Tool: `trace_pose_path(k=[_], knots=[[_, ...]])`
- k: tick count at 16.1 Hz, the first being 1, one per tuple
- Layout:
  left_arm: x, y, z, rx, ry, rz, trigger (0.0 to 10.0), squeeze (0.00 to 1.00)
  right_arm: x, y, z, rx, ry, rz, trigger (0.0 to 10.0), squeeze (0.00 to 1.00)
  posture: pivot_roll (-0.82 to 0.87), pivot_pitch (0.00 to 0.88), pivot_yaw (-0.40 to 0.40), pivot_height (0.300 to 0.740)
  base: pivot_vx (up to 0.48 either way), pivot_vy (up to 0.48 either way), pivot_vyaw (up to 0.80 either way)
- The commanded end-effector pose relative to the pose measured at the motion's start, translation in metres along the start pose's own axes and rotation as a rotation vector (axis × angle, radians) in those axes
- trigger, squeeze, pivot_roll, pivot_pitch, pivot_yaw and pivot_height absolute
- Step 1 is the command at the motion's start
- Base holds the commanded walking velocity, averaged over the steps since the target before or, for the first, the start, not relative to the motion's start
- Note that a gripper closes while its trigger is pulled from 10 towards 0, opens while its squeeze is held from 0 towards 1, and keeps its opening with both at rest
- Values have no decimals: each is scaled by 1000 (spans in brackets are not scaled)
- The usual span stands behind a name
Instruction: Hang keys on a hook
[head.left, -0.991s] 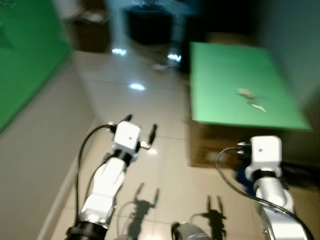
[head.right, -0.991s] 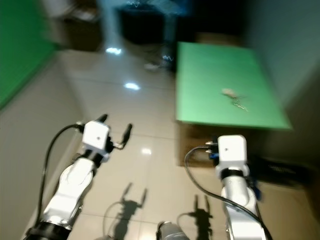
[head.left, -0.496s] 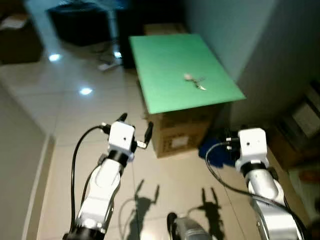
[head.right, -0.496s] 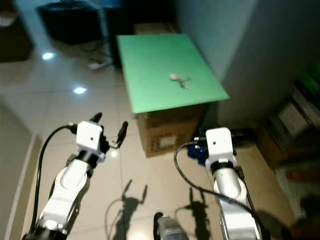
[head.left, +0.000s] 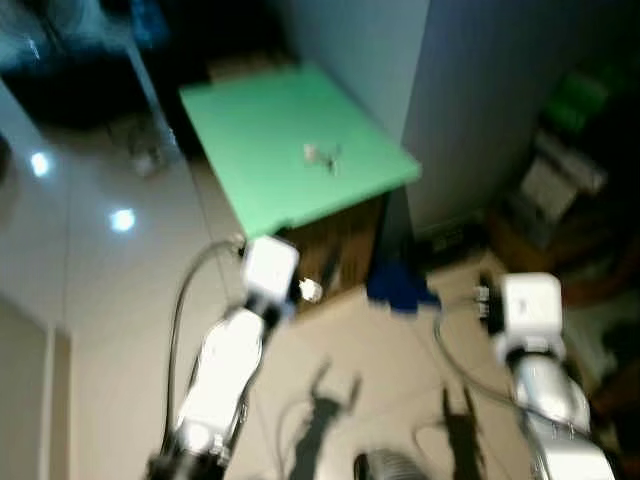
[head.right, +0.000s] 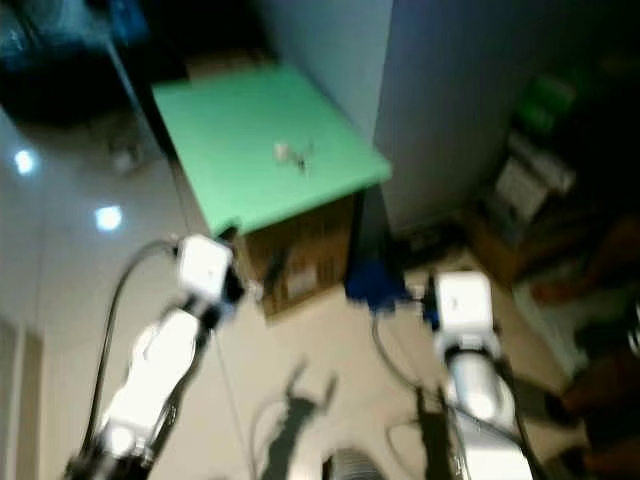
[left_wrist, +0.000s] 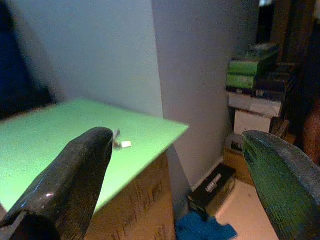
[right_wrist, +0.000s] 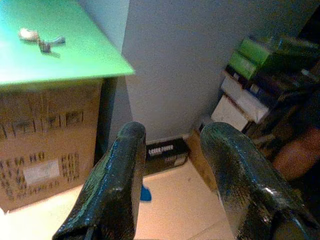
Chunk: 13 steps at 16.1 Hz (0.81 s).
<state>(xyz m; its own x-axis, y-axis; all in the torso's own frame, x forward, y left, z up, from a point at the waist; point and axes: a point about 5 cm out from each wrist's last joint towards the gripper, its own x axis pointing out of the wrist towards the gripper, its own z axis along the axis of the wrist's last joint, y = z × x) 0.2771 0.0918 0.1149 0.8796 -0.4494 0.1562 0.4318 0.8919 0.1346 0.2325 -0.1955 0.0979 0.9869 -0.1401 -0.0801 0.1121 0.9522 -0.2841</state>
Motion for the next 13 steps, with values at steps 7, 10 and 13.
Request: trace_pose_path(k=[7,10,13], knots=[[-6,11,-4,14,23,51,10000,0,-3,8,3,24,-10,38,10000,0,-219,106,51,740,395,0,-75],[-8,13,-4,10,22,74,10000,0,-3,7,4,11,-24,51,10000,0,-222,101,50,740,394,0,-354],[-8,14,-4,10,19,82,10000,0,-3,8,7,5,-43,58,10000,0,-221,100,50,740,395,0,0]])
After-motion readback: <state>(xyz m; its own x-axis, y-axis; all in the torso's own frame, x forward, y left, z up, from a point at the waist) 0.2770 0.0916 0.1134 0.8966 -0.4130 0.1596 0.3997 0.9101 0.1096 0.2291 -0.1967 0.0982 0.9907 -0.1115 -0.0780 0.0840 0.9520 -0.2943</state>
